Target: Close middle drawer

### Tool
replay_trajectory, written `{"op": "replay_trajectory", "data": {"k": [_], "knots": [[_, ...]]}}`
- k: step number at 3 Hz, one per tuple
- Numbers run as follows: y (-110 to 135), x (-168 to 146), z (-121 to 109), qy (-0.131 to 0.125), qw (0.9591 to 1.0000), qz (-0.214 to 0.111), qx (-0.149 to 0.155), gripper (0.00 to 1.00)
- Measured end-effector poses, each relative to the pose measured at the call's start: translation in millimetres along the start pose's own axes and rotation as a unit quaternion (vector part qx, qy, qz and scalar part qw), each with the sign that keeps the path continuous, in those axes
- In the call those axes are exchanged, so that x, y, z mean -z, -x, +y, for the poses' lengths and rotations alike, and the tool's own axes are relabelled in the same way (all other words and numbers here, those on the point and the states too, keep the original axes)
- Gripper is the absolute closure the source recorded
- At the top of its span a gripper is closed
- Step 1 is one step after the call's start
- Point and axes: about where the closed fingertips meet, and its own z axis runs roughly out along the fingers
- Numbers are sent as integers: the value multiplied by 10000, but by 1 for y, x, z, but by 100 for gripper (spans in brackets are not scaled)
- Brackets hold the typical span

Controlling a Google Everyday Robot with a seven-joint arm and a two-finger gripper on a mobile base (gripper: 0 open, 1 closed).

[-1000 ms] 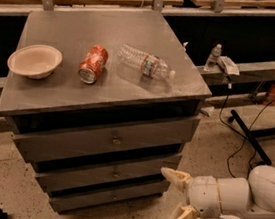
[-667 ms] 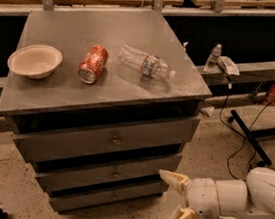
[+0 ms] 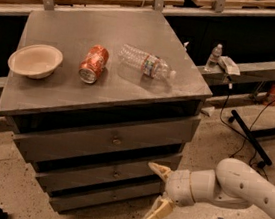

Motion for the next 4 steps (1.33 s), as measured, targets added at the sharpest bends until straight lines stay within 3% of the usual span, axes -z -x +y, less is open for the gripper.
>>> {"op": "replay_trajectory", "data": {"k": [1, 2, 3, 4], "knots": [[-21, -29, -24, -141, 9957, 246, 887, 0], [-21, -30, -23, -108, 9959, 276, 849, 0], [-30, -42, -24, 77, 9943, 601, 876, 0], [-73, -58, -27, 2, 9783, 1576, 1345, 0]]}}
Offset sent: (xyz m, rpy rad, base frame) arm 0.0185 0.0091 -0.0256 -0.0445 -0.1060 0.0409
